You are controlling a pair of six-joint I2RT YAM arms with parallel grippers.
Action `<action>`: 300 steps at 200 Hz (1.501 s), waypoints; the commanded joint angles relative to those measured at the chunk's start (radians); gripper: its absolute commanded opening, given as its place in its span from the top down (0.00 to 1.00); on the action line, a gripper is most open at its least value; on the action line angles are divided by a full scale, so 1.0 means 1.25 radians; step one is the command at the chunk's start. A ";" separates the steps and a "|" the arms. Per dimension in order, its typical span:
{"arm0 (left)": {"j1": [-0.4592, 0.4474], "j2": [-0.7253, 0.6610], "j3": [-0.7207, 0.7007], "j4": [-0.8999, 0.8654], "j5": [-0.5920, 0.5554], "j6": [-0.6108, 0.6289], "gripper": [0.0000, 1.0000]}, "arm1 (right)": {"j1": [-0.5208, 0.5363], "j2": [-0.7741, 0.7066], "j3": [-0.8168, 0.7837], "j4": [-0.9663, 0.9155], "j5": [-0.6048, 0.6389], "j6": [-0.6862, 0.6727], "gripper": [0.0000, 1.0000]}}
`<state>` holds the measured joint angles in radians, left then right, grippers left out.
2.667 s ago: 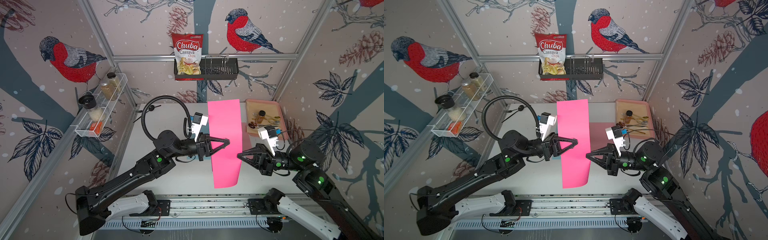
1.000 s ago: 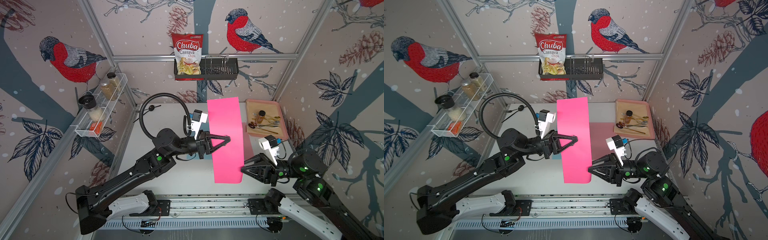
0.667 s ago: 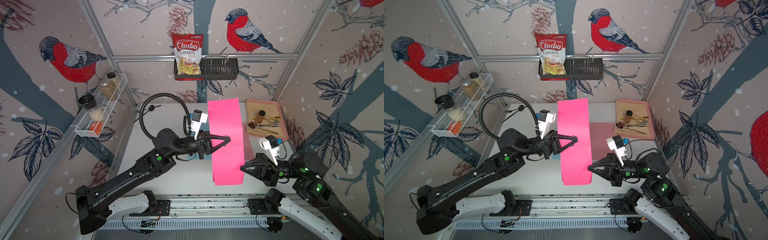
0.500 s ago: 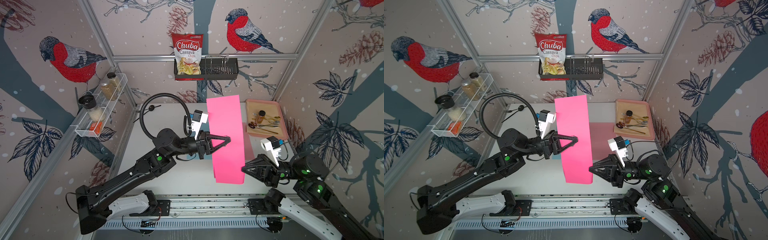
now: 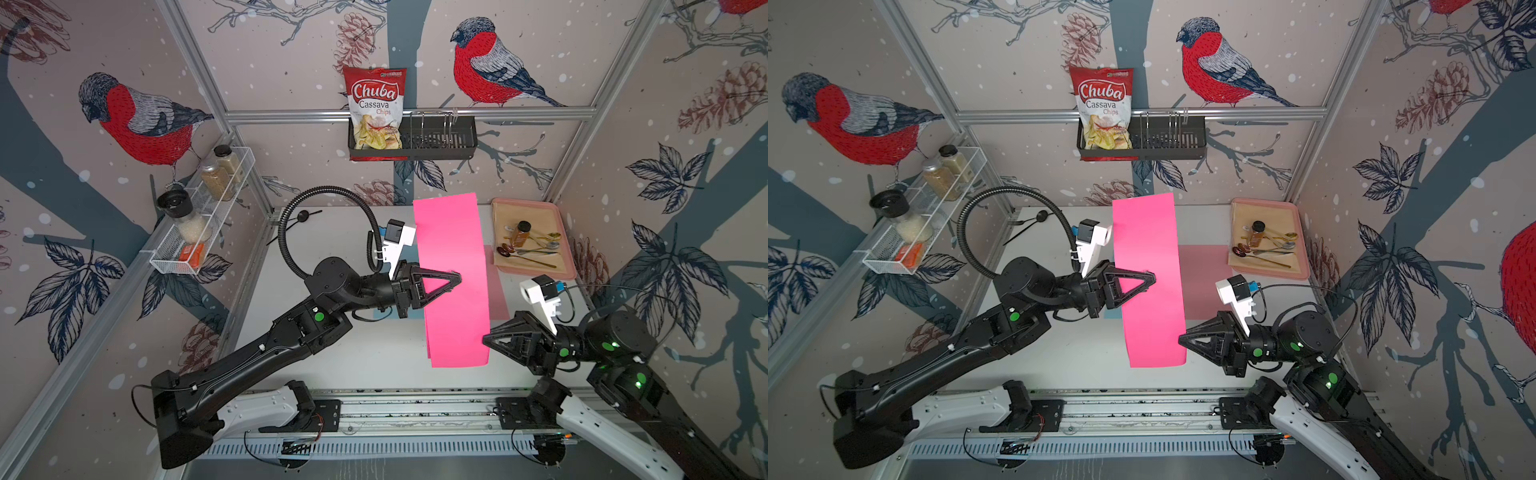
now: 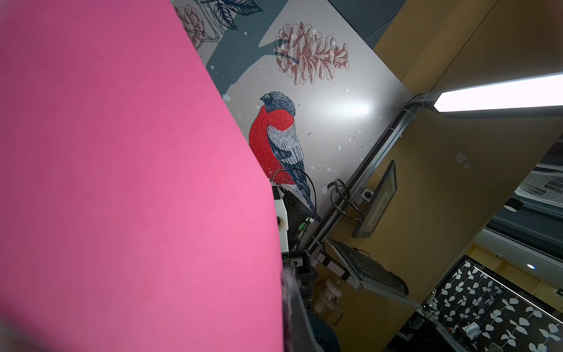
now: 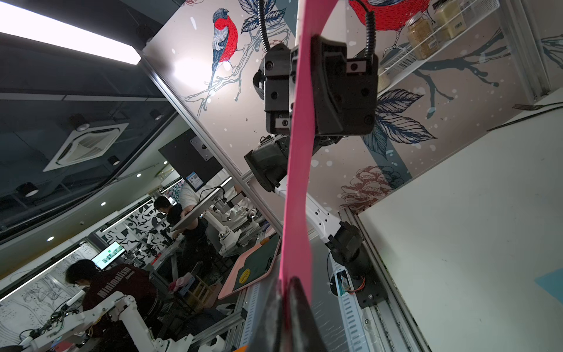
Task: Fold the rectangular paper in half along the long edge
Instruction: Fold the paper.
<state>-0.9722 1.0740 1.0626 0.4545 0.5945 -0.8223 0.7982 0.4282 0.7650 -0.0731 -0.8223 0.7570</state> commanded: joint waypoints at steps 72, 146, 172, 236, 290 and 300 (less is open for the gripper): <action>0.000 -0.010 0.003 0.032 -0.012 0.012 1.00 | 0.003 0.014 0.040 -0.121 0.012 -0.057 0.94; 0.000 -0.012 0.001 0.030 -0.016 0.014 1.00 | 0.002 0.017 0.053 -0.181 0.023 -0.073 0.84; 0.000 -0.014 0.001 0.027 -0.019 0.017 1.00 | 0.004 0.016 0.048 -0.187 0.007 -0.074 0.98; 0.000 -0.005 0.000 0.027 -0.021 0.017 1.00 | 0.004 -0.012 0.045 -0.189 -0.001 -0.059 0.98; 0.001 0.001 0.012 0.022 -0.022 0.020 1.00 | 0.004 -0.018 0.046 -0.230 -0.001 -0.075 0.96; 0.000 0.001 0.013 0.021 -0.022 0.021 1.00 | 0.004 -0.017 0.047 -0.237 0.007 -0.081 0.88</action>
<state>-0.9722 1.0752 1.0653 0.4561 0.5720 -0.8112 0.8028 0.4091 0.8196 -0.3458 -0.8154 0.6796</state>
